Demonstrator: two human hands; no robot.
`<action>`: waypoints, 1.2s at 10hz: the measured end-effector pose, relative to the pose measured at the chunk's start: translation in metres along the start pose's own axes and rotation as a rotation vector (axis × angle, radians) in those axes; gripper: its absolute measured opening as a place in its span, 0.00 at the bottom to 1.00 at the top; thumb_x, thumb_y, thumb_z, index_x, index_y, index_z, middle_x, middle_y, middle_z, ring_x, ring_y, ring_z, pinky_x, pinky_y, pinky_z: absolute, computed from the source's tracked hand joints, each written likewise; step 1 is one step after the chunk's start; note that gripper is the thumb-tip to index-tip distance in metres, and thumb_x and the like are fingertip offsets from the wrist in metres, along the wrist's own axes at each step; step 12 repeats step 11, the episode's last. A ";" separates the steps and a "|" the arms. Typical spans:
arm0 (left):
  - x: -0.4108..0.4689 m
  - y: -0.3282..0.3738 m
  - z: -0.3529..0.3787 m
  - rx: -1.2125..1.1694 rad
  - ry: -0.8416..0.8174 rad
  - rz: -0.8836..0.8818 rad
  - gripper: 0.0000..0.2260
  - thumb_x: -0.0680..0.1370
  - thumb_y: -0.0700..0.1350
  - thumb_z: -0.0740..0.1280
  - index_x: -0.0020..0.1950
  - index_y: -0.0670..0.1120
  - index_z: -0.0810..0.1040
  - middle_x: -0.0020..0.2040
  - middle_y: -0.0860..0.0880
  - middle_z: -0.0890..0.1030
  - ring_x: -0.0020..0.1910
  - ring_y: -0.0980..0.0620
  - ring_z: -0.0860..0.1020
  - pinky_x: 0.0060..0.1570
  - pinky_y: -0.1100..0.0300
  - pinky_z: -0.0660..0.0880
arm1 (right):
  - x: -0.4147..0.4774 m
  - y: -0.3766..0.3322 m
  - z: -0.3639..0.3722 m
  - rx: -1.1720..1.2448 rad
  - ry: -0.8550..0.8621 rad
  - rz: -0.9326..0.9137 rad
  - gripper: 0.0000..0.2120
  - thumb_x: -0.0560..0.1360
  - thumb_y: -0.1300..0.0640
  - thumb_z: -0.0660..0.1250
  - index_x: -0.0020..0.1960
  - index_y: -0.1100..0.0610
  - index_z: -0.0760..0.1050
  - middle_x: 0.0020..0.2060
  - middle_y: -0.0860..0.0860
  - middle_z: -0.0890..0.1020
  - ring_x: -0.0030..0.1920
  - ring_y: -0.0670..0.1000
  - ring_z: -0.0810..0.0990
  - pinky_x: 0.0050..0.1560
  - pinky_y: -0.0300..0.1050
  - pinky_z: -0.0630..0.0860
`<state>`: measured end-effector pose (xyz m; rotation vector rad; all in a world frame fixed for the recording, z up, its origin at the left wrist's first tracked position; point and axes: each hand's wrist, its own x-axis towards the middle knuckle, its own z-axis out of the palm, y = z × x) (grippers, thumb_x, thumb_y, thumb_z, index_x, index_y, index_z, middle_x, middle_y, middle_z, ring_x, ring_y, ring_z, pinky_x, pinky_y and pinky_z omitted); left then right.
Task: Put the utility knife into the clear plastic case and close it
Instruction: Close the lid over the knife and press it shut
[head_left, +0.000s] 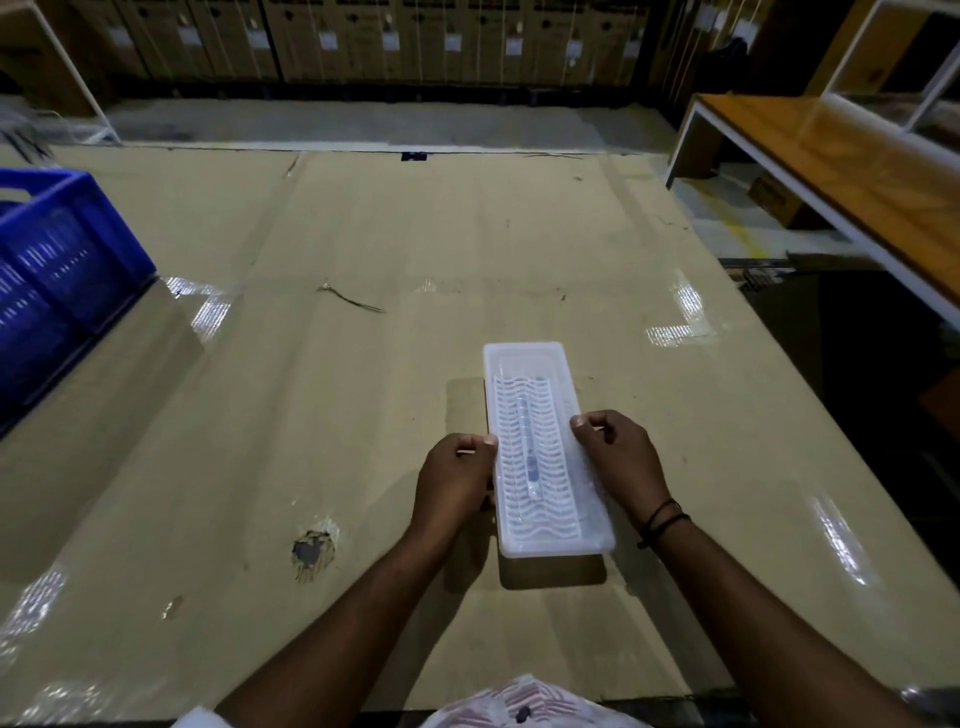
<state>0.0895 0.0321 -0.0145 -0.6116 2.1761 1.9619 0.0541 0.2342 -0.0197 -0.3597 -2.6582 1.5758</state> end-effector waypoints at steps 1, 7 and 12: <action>-0.010 -0.007 -0.005 -0.014 -0.050 -0.030 0.09 0.81 0.52 0.70 0.52 0.46 0.81 0.49 0.46 0.88 0.45 0.45 0.87 0.41 0.53 0.83 | -0.014 0.003 -0.007 -0.011 -0.054 0.020 0.11 0.79 0.47 0.68 0.50 0.55 0.81 0.43 0.48 0.85 0.42 0.47 0.82 0.37 0.41 0.72; -0.048 -0.020 -0.019 -0.079 -0.201 -0.113 0.10 0.79 0.48 0.73 0.55 0.43 0.80 0.48 0.39 0.87 0.37 0.40 0.82 0.40 0.27 0.82 | -0.071 0.026 -0.012 0.065 -0.059 0.024 0.09 0.78 0.45 0.68 0.47 0.50 0.80 0.40 0.53 0.87 0.42 0.55 0.85 0.45 0.58 0.80; -0.029 -0.001 -0.030 0.077 -0.141 -0.034 0.07 0.79 0.47 0.73 0.51 0.44 0.82 0.44 0.42 0.87 0.36 0.46 0.83 0.39 0.46 0.83 | -0.054 -0.007 -0.017 -0.028 0.099 -0.072 0.07 0.77 0.52 0.71 0.54 0.51 0.77 0.41 0.49 0.83 0.41 0.43 0.81 0.39 0.35 0.72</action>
